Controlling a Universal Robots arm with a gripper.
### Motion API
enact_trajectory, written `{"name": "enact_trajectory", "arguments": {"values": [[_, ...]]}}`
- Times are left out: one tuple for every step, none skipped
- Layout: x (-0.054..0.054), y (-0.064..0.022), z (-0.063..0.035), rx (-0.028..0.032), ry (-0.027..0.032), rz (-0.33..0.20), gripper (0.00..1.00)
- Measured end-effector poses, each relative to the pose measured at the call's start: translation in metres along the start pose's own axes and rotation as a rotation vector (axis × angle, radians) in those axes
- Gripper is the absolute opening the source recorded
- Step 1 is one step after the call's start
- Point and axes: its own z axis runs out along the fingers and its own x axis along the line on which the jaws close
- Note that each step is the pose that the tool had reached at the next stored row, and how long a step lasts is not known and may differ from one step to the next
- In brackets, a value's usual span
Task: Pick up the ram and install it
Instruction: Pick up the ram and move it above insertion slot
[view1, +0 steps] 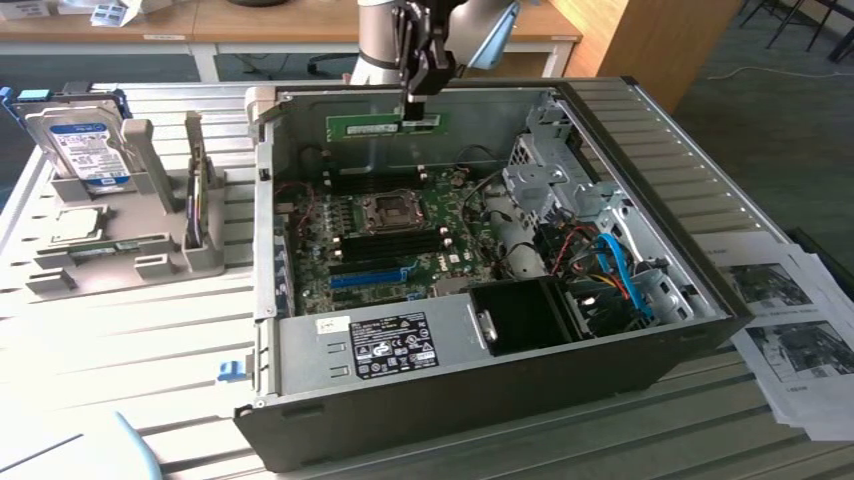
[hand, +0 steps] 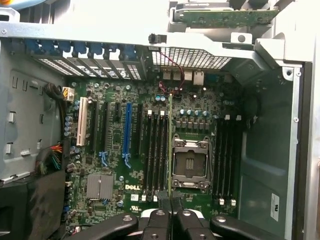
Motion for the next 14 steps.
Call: {"name": "enact_trajectory", "arguments": {"values": [[0.0, 0.0, 0.001, 0.0, -0.0001, 0.0, 0.11], [0.0, -0.0001, 0.002, 0.0, 0.0, 0.0, 0.11], [0.0, -0.0001, 0.003, 0.0, 0.0, 0.0, 0.11], [0.0, -0.0001, 0.004, 0.0, 0.0001, 0.0, 0.11], [0.0, -0.0002, 0.0051, 0.0, -0.0001, 0.0, 0.11], [0.0, -0.0002, 0.0064, 0.0001, -0.0001, 0.0, 0.11], [0.0, -0.0002, 0.0075, 0.0, -0.0001, 0.0, 0.11], [0.0, -0.0003, 0.0086, 0.0, 0.0, 0.0, 0.11], [0.0, -0.0003, 0.0099, 0.0, 0.0, 0.0, 0.11], [0.0, -0.0004, 0.0112, -0.0001, 0.0, 0.0, 0.11], [0.0, -0.0004, 0.0125, 0.0, 0.0, 0.0, 0.11], [0.0, -0.0005, 0.0139, -0.0001, 0.0001, 0.0, 0.11], [0.0, -0.0005, 0.0153, 0.0001, -0.0001, 0.0, 0.11], [0.0, -0.0005, 0.0166, 0.0, -0.0001, 0.0, 0.11]]}}
